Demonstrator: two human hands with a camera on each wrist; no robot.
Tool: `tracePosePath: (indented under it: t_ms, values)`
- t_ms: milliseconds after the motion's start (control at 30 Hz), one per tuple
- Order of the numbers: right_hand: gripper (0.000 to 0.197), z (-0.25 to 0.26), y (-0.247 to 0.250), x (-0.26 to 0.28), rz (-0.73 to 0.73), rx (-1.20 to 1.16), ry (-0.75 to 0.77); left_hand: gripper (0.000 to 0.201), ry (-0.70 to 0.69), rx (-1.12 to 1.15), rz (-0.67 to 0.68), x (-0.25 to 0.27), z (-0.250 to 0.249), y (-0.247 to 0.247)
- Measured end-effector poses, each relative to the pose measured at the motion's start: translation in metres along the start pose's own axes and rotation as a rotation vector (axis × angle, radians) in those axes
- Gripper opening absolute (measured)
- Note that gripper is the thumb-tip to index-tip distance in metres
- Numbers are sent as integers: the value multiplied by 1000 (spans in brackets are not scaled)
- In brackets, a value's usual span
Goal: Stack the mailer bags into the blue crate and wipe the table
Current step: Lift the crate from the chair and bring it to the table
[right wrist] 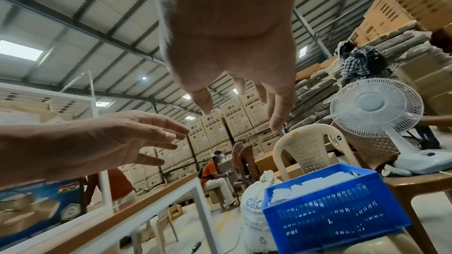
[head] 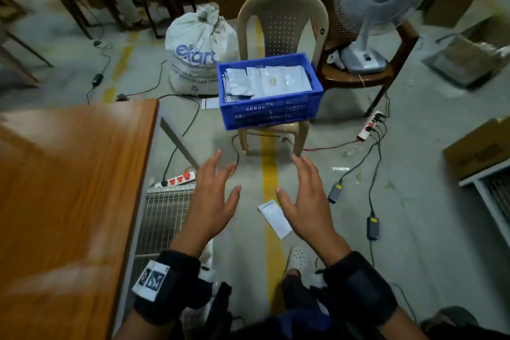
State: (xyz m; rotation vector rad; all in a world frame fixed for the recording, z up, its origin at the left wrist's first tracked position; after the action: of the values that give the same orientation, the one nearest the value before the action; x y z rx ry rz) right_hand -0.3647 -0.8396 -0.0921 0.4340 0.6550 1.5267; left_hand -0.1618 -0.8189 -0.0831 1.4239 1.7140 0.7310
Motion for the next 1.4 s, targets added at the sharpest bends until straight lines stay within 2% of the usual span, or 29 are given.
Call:
tracePosePath:
  t_ms: [200,367,500,667,767,1067,1233,1333,1400]
  values:
    - [72,-26,22,-129,-9,10,48,48,-10,-26,-6,-122,-14,-28]
    - [70,-40,15,-222,17,41,71,52,35,-38,-4,-206,-3,-38]
    - [70,-50,-10,-290,46,85,80,52,75,-18,42,-267,28,-55]
    - [68,-61,-37,-365,105,150,11,48,107,10,91,-341,77,-73]
    - [67,-72,-52,-414,117,187,12,50,177,-14,132,-382,114,-88]
    - [68,-131,-127,-561,371,380,-5,53,412,-7,217,-484,203,-150]
    - [68,-194,-171,-640,537,510,-66,55,570,-1,280,-532,240,-198]
    - [69,-235,-193,-678,645,586,-106,67,655,-40,330,-555,267,-234]
    - [69,-260,-205,-697,700,628,-124,63,724,-78,356,-566,287,-254]
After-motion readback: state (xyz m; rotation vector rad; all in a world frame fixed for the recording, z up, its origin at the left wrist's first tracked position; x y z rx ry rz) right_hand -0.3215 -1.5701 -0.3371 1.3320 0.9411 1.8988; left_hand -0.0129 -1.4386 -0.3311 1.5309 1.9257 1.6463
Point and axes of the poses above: each hand's wrist, its own x-axis away from the middle knuckle, its own y-axis out of the back of the hand, z = x × y, the point moved 8 cm from there along -x, towards the middle knuckle, and after that the axes turned 6 degrees about -z, right-handed, at the moved point
